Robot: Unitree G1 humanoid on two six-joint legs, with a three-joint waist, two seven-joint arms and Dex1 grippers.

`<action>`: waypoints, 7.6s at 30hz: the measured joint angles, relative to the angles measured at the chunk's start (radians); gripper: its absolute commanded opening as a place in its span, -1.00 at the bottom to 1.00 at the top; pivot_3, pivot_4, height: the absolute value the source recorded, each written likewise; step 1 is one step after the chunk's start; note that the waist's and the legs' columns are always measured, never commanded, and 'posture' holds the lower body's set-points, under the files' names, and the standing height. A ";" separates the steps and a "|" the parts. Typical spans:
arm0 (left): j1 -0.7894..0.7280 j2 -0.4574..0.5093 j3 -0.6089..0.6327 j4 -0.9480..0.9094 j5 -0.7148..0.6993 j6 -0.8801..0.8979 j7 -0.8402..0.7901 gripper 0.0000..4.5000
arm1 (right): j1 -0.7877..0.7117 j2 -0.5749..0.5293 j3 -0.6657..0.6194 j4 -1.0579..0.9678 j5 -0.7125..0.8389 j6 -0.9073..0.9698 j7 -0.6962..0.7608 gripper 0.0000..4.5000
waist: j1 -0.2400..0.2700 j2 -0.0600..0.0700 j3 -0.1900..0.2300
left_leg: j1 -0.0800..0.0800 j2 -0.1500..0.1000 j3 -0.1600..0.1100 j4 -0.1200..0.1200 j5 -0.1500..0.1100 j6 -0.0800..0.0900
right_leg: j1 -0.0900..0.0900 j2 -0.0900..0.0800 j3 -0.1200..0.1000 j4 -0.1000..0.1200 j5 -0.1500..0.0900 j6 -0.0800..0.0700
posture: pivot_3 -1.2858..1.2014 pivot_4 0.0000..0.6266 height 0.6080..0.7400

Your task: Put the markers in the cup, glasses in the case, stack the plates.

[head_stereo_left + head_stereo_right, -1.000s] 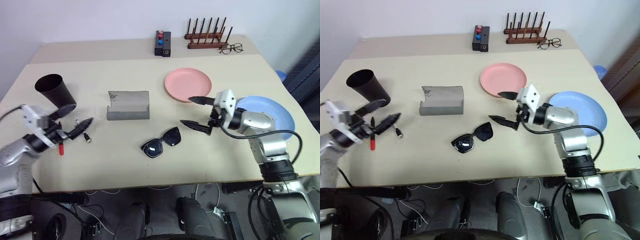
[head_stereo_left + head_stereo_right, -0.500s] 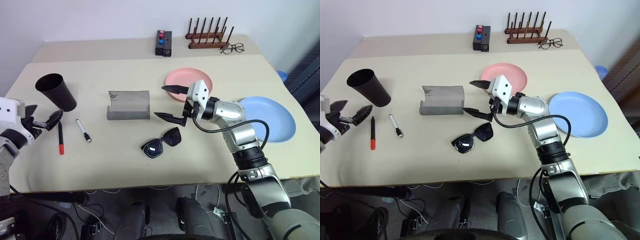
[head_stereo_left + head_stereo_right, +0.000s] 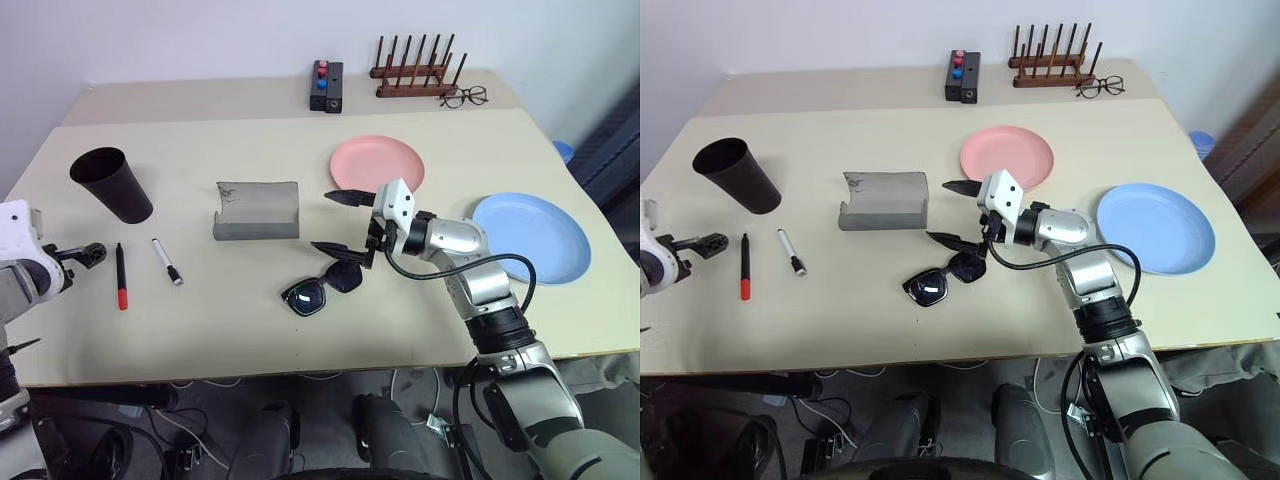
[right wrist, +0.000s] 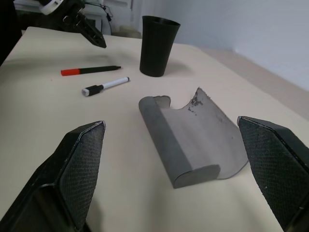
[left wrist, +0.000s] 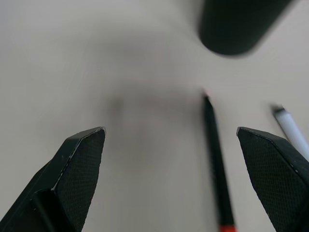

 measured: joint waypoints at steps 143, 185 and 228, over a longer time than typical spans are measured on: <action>-0.354 -0.547 -0.013 -0.191 0.196 0.228 0.348 0.99 | 0.101 -0.053 -0.129 -0.176 0.274 0.237 -0.023 1.00 | 0.011 -0.013 -0.001 | 0.000 -0.002 0.002 0.004 0.002 -0.002 | -0.004 0.000 -0.001 0.011 0.000 -0.001 | 0.03 -0.52 1.00; -0.667 -0.522 0.194 0.365 0.527 0.227 0.447 0.89 | 0.158 -0.058 -0.126 -0.203 0.265 0.249 -0.049 1.00 | 0.002 -0.013 -0.001 | 0.000 -0.001 0.002 0.002 0.003 -0.005 | -0.006 0.000 -0.001 0.012 0.000 -0.001 | 0.03 -0.52 1.00; -0.476 -0.336 -0.085 0.177 0.156 -0.770 -0.253 -0.98 | 0.126 -0.053 -0.175 -0.211 0.390 0.364 -0.045 1.00 | 0.004 -0.013 -0.001 | 0.000 -0.001 0.003 0.001 0.003 -0.005 | -0.006 -0.001 0.000 0.010 -0.001 -0.001 | 0.03 -0.52 1.00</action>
